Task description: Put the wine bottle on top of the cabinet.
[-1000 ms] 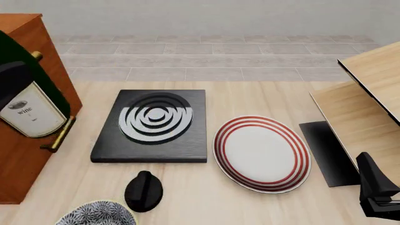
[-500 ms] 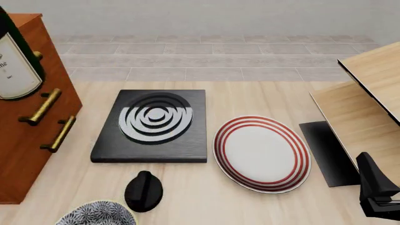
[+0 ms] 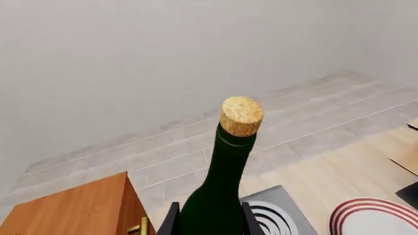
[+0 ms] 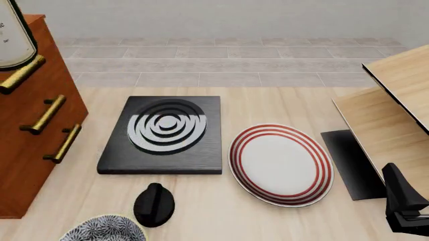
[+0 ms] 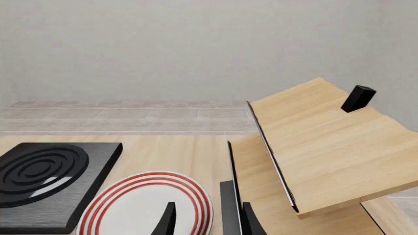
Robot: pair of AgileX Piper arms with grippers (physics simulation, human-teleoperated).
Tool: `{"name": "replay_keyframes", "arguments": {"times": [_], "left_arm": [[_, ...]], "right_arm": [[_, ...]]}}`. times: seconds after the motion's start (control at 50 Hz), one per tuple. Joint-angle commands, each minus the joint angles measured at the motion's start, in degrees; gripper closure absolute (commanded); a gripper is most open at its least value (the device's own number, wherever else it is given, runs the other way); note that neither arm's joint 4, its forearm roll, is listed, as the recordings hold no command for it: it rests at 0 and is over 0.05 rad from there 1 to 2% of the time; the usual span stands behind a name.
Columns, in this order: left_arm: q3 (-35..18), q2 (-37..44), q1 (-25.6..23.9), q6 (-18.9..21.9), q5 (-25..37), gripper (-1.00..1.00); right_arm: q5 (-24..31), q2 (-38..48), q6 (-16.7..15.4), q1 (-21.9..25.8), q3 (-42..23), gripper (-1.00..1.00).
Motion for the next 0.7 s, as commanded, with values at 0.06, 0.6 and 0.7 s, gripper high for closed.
{"name": "replay_keyframes", "arguments": {"times": [0.06, 0.6, 0.7], "left_arm": [[-2.3, 4.6, 4.5, 1.6, -3.0, 1.0], [0.2, 9.5, 16.2, 2.7, -9.1, 1.0], [-0.9, 11.0, 17.6, 3.0, -9.6, 1.0]], "right_arm": [[0.0, 0.0, 0.0, 0.0, 0.0, -1.0], [0.0, 0.0, 0.0, 0.0, 0.0, -1.0], [0.0, 0.0, 0.0, 0.0, 0.0, -1.0]]}}
